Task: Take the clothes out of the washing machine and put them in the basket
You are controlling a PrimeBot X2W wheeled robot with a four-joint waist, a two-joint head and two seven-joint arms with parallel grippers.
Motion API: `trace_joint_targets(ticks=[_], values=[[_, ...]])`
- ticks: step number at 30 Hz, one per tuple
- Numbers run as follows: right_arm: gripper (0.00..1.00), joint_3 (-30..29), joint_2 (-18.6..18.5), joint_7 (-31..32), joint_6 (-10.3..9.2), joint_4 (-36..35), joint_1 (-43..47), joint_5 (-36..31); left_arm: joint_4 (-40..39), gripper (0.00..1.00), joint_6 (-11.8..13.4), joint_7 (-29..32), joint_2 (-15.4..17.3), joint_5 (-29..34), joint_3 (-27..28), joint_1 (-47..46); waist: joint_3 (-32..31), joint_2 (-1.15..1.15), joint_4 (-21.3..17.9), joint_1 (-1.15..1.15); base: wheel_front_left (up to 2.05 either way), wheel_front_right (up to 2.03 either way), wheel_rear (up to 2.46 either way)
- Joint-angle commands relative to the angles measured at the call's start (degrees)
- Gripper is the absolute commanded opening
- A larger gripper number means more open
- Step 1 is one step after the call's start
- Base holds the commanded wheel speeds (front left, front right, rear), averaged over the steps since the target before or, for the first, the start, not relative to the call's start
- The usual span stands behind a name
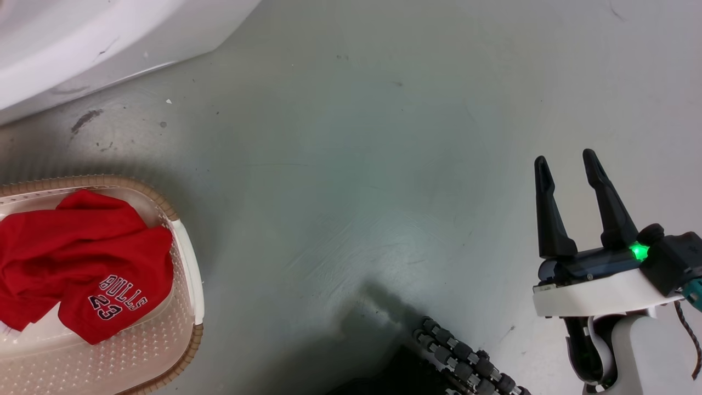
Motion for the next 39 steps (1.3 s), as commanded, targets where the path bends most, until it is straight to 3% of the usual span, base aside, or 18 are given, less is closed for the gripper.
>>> trace_joint_targets(ticks=[1,5,6,7,8,15,20,30,39], values=[[1.00,0.13,0.13,-0.12,-0.08,-0.29,0.75,0.29,0.94,1.00,-0.28,-0.03,-0.22,0.53,-0.68,-1.25,0.14,0.00,-0.01,-0.01,0.00,0.00,0.00],[1.00,0.22,0.14,-0.12,-0.07,-0.52,0.70,0.87,4.37,1.00,-0.62,0.07,-0.86,0.71,-1.97,-2.78,0.56,0.00,0.04,-0.01,0.00,0.00,0.00],[1.00,0.18,0.14,-0.12,-0.07,-0.54,0.71,0.93,5.16,0.81,-0.76,0.20,-0.98,0.73,-2.33,-3.19,0.63,0.00,0.06,-0.01,0.00,0.00,0.00],[1.00,0.16,0.14,-0.12,-0.08,-0.52,0.74,1.07,5.65,0.18,-0.93,0.34,-1.04,0.70,-2.70,-3.48,0.67,0.00,0.07,-0.01,0.00,0.00,0.00],[1.00,0.11,0.13,-0.12,-0.08,-0.50,0.73,1.15,6.20,0.00,-0.95,0.09,-1.10,0.53,-2.92,-3.80,0.72,0.00,0.09,-0.01,0.00,0.00,0.00],[1.00,0.42,0.13,-0.12,-0.07,0.16,-0.92,1.05,8.19,0.00,-1.30,-5.21,0.24,0.00,-4.51,-5.40,-0.08,0.00,-0.01,-0.01,0.00,0.00,0.00],[1.00,-0.40,0.11,-0.12,-0.08,0.82,-2.82,0.72,6.54,0.00,-1.38,-13.95,1.80,-1.72,-6.63,-2.06,-2.05,0.00,0.26,-0.01,0.00,0.00,0.00],[1.00,-5.00,0.08,-0.11,-0.07,1.57,-3.22,-4.73,3.65,0.00,-1.34,-30.81,0.37,-11.10,-14.34,9.63,-9.68,0.00,8.28,-0.01,0.00,0.00,0.00],[1.00,-7.06,0.08,-0.12,-0.08,3.03,-1.43,-7.94,1.42,0.00,-1.34,-45.66,-2.35,-15.72,-20.66,21.62,-17.87,0.00,14.27,-0.01,0.00,0.00,0.00]])
